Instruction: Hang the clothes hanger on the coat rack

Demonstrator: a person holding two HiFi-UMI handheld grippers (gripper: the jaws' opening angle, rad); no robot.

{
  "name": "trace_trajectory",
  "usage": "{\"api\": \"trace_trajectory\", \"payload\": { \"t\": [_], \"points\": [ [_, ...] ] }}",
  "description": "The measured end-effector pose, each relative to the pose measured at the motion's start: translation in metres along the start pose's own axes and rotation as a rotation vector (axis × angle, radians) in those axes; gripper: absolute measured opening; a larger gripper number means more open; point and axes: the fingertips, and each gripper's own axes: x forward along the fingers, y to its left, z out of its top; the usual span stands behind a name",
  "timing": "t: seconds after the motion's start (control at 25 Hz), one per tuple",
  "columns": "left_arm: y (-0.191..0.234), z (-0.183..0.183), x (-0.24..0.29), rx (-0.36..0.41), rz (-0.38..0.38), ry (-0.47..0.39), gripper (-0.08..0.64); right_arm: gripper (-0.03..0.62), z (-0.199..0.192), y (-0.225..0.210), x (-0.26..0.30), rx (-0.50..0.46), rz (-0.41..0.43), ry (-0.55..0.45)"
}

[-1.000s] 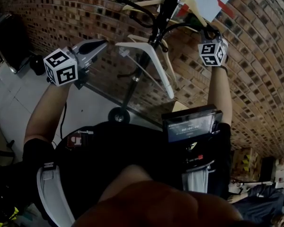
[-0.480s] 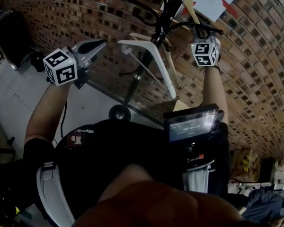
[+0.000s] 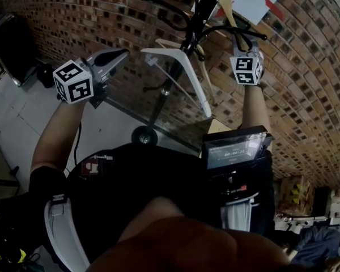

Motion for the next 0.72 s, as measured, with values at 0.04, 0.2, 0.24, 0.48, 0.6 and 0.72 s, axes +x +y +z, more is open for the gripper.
{"api": "trace_trajectory", "payload": {
  "t": [0.04,0.2,0.24,0.48,0.6,0.72],
  "points": [
    [-0.001,0.000,0.000,0.000,-0.002,-0.001,-0.006,0.086,-0.001,-0.001,-0.002,0.004,-0.002,-0.002],
    [-0.003,0.000,0.002,0.001,-0.010,0.002,-0.006,0.117,-0.009,0.000,-0.017,0.028,-0.009,-0.002],
    [-0.003,-0.001,0.002,0.001,-0.008,0.002,-0.006,0.118,-0.010,0.000,-0.022,0.042,-0.011,-0.004],
    [-0.001,-0.006,0.001,0.009,0.003,0.008,-0.006,0.113,-0.013,0.012,-0.065,0.166,0.016,-0.021],
    [0.000,-0.012,0.002,0.021,0.007,0.014,-0.006,0.107,-0.011,0.027,-0.092,0.256,0.059,-0.034],
    [0.000,-0.021,0.003,0.033,0.013,0.021,-0.006,0.100,-0.006,0.045,-0.119,0.358,0.115,-0.050]
  ]
}}
